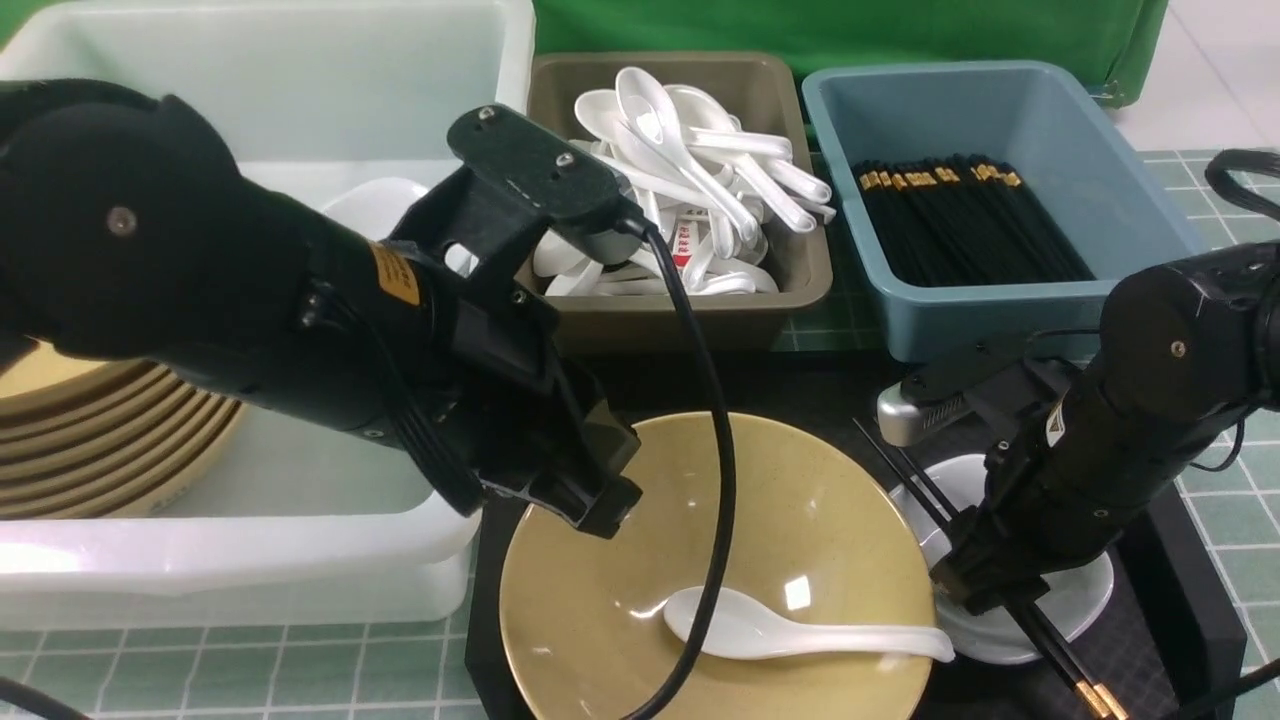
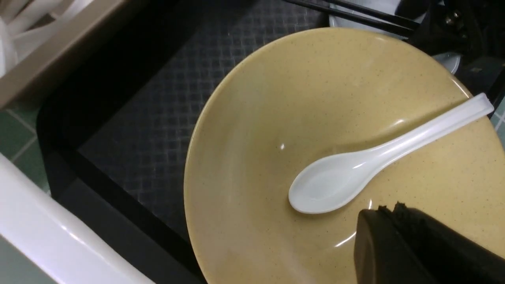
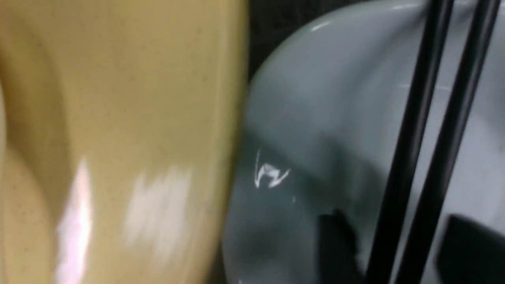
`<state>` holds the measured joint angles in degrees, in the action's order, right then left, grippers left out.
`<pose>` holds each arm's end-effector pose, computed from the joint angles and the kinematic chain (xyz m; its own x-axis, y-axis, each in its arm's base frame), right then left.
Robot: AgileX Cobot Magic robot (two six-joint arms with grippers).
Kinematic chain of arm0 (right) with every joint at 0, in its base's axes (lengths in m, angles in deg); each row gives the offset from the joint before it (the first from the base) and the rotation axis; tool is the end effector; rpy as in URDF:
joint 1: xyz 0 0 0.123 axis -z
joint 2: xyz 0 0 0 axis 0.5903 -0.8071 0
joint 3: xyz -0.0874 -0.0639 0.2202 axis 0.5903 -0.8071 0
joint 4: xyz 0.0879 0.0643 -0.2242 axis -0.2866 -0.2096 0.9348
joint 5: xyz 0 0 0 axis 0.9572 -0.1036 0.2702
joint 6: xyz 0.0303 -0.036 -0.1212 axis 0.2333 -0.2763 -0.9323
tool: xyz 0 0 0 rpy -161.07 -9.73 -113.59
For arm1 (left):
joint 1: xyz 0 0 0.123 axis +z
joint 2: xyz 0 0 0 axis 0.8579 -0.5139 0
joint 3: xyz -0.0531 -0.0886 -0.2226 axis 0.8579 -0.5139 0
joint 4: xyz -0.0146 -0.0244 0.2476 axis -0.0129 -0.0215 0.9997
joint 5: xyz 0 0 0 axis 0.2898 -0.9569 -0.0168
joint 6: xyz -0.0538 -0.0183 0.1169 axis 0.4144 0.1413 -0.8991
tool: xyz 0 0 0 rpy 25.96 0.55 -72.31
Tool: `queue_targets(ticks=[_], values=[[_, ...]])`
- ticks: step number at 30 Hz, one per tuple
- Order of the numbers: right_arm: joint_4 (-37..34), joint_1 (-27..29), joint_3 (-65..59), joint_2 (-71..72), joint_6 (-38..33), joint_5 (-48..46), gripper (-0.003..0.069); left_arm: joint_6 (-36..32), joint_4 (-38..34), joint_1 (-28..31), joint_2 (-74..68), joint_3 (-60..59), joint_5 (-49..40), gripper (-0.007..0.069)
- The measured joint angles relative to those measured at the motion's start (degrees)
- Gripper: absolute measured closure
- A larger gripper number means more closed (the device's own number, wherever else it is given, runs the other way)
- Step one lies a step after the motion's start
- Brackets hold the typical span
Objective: On blue table put chopsticks spoon bowls plates into blue grey white boxes.
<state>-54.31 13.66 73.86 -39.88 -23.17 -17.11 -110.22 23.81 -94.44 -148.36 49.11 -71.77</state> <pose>0.2695 0.1201 0.1083 -0.8649 -0.4724 -0.1698 -0.4851 0.8735 0.0405 0.2239 -0.1956 0.2536 -0.5482 0.5618 -0.6196 0.7633 0.6389 -0.0961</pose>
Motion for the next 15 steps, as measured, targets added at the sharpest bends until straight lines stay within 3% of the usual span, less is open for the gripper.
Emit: queue_targets(ticks=[2, 9, 15], values=[[-0.1, 0.0, 0.4, 0.7, 0.5, -0.9, 0.0508, 0.0, 0.0, 0.0, 0.0, 0.0, 0.0, 0.0636], [1.1, 0.0, 3.4, 8.3, 0.6, -9.0, 0.0501, 0.0, 0.0, 0.0, -0.9, 4.9, 0.8, 0.0636], [4.4, 1.2, 14.4, 11.5, 1.9, -9.0, 0.0501, 0.0, 0.0, 0.0, -7.5, 15.9, 4.8, 0.0636]])
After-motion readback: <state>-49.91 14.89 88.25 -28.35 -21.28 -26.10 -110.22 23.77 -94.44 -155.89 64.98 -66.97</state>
